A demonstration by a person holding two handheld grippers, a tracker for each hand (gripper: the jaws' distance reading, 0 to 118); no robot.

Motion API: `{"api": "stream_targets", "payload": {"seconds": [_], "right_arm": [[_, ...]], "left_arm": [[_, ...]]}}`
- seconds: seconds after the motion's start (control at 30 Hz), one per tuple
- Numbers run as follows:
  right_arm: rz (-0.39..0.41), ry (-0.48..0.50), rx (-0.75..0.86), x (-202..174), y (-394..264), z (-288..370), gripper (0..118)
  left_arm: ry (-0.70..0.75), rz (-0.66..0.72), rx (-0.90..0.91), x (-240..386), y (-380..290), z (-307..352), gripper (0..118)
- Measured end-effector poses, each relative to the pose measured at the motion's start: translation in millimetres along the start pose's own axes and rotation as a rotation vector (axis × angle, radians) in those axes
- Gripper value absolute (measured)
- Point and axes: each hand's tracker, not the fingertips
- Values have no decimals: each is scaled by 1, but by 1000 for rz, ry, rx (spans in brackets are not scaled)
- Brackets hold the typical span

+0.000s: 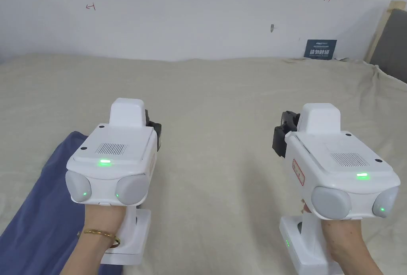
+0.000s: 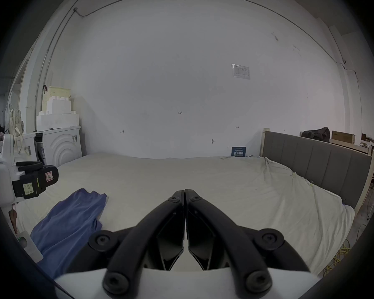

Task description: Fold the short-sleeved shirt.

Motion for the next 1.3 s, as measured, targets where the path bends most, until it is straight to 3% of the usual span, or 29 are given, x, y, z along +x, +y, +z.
{"api": "stream_targets", "payload": {"seconds": [0.33, 1.0, 1.3], "right_arm": [[15, 77, 2, -31, 2, -9, 0], [68, 389, 15, -158, 8, -25, 0], [72, 425, 11, -175, 7, -25, 0]], "left_arm": [[68, 20, 7, -29, 0, 14, 0], [340, 77, -19, -136, -22, 67, 0], [380, 93, -30, -154, -26, 73, 0]]}}
